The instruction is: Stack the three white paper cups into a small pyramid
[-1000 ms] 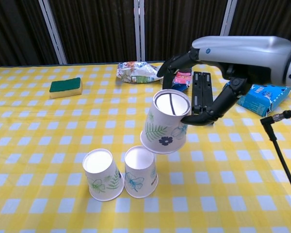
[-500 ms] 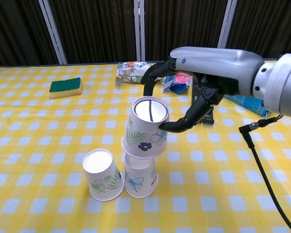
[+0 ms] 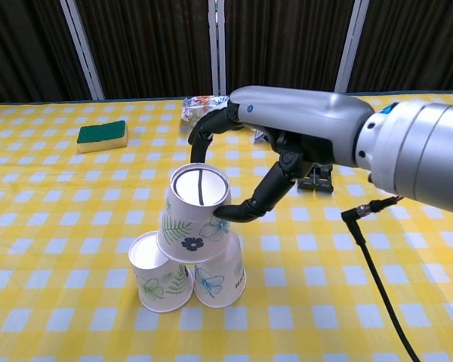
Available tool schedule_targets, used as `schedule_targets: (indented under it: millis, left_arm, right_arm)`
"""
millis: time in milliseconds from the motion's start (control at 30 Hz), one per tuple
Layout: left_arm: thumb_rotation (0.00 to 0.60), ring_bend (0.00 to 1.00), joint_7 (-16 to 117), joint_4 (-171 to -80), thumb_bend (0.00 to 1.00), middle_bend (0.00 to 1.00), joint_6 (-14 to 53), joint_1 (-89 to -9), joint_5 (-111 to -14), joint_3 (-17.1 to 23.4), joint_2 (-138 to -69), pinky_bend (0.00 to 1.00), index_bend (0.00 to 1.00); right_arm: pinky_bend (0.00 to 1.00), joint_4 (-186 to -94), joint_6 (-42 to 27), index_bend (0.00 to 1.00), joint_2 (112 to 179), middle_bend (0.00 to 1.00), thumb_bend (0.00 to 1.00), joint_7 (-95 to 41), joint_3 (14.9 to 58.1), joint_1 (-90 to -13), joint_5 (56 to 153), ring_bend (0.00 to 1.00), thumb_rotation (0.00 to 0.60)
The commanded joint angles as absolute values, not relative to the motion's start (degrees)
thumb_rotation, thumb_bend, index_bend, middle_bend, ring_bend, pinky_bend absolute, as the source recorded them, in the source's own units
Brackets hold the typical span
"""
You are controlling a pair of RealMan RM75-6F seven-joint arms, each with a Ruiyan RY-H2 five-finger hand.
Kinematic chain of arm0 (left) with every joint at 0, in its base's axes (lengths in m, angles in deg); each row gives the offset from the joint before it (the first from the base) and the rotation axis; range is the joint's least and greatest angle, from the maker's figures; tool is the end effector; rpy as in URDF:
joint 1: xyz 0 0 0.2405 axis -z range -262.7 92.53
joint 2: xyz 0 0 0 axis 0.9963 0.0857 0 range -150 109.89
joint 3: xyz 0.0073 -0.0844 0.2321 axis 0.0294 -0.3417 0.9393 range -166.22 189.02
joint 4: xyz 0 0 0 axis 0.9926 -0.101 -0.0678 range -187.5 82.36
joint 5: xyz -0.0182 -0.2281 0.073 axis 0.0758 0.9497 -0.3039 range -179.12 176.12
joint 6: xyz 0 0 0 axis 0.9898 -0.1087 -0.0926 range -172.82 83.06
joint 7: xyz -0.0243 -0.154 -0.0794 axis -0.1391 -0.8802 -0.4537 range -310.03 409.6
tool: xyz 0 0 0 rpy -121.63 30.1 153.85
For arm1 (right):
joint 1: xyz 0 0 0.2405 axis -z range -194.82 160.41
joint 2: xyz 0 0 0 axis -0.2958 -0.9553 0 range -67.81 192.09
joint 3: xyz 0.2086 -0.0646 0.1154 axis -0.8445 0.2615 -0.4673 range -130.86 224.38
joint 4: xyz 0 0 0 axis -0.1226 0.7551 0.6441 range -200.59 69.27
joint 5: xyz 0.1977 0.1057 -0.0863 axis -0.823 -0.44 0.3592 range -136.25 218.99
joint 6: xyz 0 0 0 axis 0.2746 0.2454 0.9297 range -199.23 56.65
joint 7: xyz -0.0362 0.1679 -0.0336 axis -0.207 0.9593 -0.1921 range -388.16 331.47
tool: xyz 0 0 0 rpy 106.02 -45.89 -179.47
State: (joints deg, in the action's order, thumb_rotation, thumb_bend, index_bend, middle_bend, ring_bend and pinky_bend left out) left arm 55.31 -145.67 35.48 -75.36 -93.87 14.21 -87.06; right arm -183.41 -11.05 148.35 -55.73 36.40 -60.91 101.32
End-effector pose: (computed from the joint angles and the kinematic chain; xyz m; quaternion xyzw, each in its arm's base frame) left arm -0.2842 0.2101 0.0737 -0.6862 -0.3700 -0.3669 0.5075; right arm -0.0013 -0.2610 -0.0441 0.7423 -0.4374 0.4479 0.2389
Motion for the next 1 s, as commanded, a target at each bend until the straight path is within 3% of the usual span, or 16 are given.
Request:
schedule_targets:
  millis: [33, 767, 1000]
  left_arm:
    - [0.6, 0.0, 55.26, -145.8, 0.24, 0.0, 35.36, -75.36, -93.73, 14.18, -86.97, 0.0, 0.0]
    - [0.6, 0.0, 54.85, -146.06, 0.24, 0.0, 35.1, -75.34, -93.84, 14.23, -86.6, 0.0, 0.0]
    - [0.6, 0.0, 54.52, -146.03, 0.24, 0.0, 34.85, -75.24, -93.7, 14.16, -86.5, 0.0, 0.0]
  right_arm:
    - [0.08, -183.06, -11.03, 0.58, 148.7, 0.15, 0.22, -56.14, 36.28, -61.41, 100.61, 0.0, 0.6]
    - [0.09, -179.61, -9.64, 0.58, 152.59, 0.16, 0.22, -57.22, 36.68, -63.26, 99.03, 0.0, 0.6]
    - [0.07, -178.83, -8.27, 0.5, 153.98, 0.1, 0.19, -58.57, 37.24, -63.29, 99.19, 0.0, 0.6]
